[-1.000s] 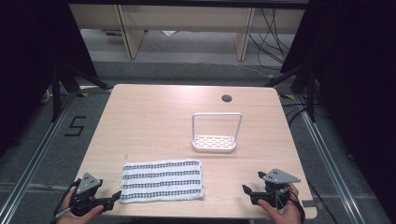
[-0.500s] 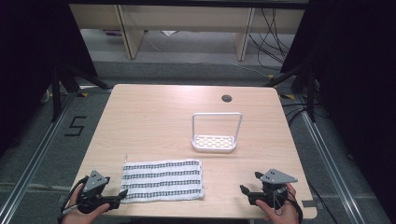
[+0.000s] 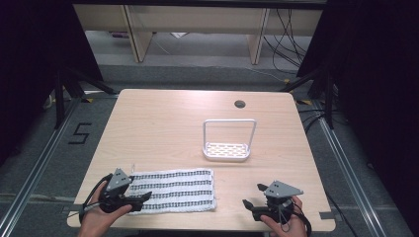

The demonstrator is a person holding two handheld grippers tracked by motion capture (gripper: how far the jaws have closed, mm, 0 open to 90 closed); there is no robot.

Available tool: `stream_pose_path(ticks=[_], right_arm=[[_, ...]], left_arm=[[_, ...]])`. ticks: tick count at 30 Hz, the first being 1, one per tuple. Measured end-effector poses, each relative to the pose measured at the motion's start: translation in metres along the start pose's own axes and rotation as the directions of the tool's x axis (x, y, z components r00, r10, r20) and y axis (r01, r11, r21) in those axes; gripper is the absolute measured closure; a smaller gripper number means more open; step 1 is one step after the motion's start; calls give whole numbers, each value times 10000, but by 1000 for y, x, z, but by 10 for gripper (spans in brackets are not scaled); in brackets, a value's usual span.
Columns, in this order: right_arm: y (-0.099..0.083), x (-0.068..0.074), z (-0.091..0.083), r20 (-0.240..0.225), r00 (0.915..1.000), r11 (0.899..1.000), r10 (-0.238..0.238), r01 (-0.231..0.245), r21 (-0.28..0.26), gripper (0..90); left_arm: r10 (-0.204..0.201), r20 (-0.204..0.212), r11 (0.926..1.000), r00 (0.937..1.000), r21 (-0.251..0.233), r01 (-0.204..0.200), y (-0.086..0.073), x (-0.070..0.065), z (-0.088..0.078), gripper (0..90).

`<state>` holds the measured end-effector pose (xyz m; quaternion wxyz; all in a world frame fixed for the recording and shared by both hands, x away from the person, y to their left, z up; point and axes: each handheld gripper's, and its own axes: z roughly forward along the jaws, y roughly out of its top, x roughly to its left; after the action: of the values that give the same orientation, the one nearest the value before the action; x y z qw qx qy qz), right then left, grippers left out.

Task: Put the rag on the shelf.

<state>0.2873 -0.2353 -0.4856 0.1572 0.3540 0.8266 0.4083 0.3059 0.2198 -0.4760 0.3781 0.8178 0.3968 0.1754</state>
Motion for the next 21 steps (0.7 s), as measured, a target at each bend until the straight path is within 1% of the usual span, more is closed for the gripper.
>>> stream_pose_path(ticks=[1,2,3,4,5,6,7,8,9,10,11,12,13,14,15,16,17,18,19,20,21], right_arm=[[1,1,1,-33,10000,10000,-40,40,-58,250],[1,3,0,-142,9999,9999,85,-84,58,251],[1,3,0,-142,9999,9999,85,-84,58,251],[2,3,1,-204,9998,10000,4,-3,18,251],[3,4,2,-281,9996,10000,-89,90,17,251],[4,5,2,-227,9997,10000,-84,85,41,253],[4,5,2,-227,9997,10000,-84,85,41,253],[5,7,2,-287,9996,10000,3,-1,95,255],[6,7,4,-450,9986,9996,-272,272,-7,260],[7,8,4,-372,9990,9997,-248,248,-8,263],[7,8,4,-372,9990,9997,-248,248,-8,263],[8,10,5,-354,9987,9993,-380,379,-28,278],[8,10,5,-354,9987,9993,-380,379,-28,278],[9,13,6,-495,9981,9993,-375,377,43,284],[9,13,6,-495,9981,9993,-375,377,43,284],[10,15,7,-453,9978,9988,-485,487,29,288],[11,19,10,-570,9961,9976,-675,682,98,293],[11,19,10,-570,9961,9976,-675,682,98,293],[13,24,14,-676,9944,9965,-807,820,164,307],[14,26,15,-742,9934,9959,-878,892,161,309],[14,28,17,-812,9926,9955,-909,927,192,313]], left_arm=[[0,0,10000,10000,0,0,0,0,0,168],[149,58,9999,9999,71,-150,3,0,3,168],[214,81,9997,9997,142,-216,6,-1,6,168],[285,138,9993,9995,228,-288,10,-2,9,169],[264,135,9995,9996,184,-267,13,-4,13,170],[493,294,9983,9984,296,-501,19,-5,19,172],[493,294,9983,9984,296,-501,19,-5,19,173],[543,310,9980,9980,307,-553,22,-5,22,173],[756,406,9959,9963,476,-775,26,-5,24,175],[729,439,9960,9964,477,-750,29,-7,28,175],[849,547,9948,9949,508,-877,31,-7,32,175],[941,638,9934,9935,590,-979,37,-9,38,180],[941,638,9934,9935,590,-979,37,-9,38,188],[974,708,9933,9927,559,-1014,39,-10,42,193],[1006,778,9929,9919,560,-1051,42,-11,46,193],[1054,866,9923,9907,565,-1105,45,-11,50,197],[1083,864,9918,9904,592,-1136,47,-11,52,218],[1070,938,9918,9898,606,-1130,49,-11,56,218],[1003,1088,9922,9890,624,-1075,53,-12,62,235],[1072,1126,9912,9878,659,-1151,55,-12,65,242],[1269,1150,9883,9852,706,-1355,57,-12,66,248]])
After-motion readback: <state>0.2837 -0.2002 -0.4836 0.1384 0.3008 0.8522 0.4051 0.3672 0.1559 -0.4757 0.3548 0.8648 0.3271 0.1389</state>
